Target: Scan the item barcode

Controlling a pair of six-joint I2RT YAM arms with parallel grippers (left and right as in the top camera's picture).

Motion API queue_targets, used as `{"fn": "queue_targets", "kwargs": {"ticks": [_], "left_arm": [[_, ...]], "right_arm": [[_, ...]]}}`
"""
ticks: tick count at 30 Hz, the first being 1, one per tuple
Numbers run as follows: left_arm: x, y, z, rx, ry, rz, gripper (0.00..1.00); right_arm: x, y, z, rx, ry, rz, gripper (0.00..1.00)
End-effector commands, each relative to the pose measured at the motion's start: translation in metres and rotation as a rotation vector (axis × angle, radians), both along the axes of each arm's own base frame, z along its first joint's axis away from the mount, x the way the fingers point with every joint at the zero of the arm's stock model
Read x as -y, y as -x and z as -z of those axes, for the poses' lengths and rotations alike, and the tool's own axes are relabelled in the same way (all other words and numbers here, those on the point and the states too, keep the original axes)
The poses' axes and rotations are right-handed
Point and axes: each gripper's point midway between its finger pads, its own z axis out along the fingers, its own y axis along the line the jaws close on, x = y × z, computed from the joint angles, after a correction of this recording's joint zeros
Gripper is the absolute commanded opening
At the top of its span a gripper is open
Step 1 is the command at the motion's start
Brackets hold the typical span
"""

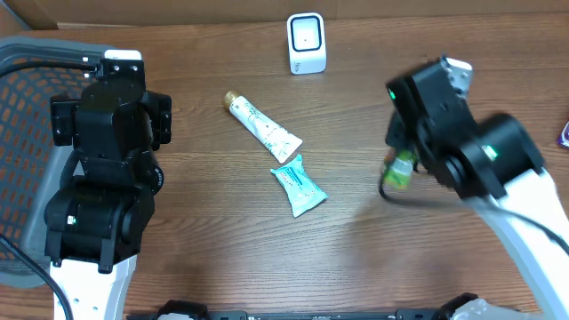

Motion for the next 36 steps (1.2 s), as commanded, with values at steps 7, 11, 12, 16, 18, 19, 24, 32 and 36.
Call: {"fn": "queue_targets", "kwargs": {"ticks": [7, 11, 12, 16, 18, 19, 24, 32, 36], "left_arm": [[0.001, -0.001, 0.000, -0.004, -0.006, 0.005, 1.00], [0.001, -0.001, 0.000, -0.004, -0.006, 0.005, 0.99], [0.001, -0.001, 0.000, -0.005, -0.006, 0.005, 1.00], [0.001, -0.001, 0.000, -0.004, -0.006, 0.005, 1.00], [0.001, -0.001, 0.000, -0.005, -0.006, 0.005, 1.00], [0.001, -0.001, 0.000, -0.004, -0.006, 0.005, 1.00], [0.001, -0.001, 0.000, -0.004, -0.006, 0.005, 1.00], [0.001, -0.001, 0.000, -0.004, -0.006, 0.005, 1.00], [0.001, -0.001, 0.000, -0.004, -0.006, 0.005, 1.00]], "right_arm": [[0.039, 0.036, -0.036, 0.265, 0.000, 0.269, 0.11], [0.031, 0.026, -0.006, 0.293, 0.044, 0.288, 0.11], [0.028, 0.022, 0.003, 0.302, 0.048, 0.290, 0.11], [0.019, 0.003, 0.046, 0.368, 0.056, 0.320, 0.15], [0.015, -0.004, 0.061, 0.391, 0.041, 0.328, 0.18], [0.012, -0.008, 0.069, 0.398, 0.035, 0.329, 0.19], [-0.003, -0.026, 0.097, 0.402, 0.083, 0.263, 0.24], [-0.023, -0.051, 0.146, 0.327, 0.230, 0.177, 0.25], [-0.026, -0.055, 0.171, 0.282, 0.278, 0.166, 0.25]]}}
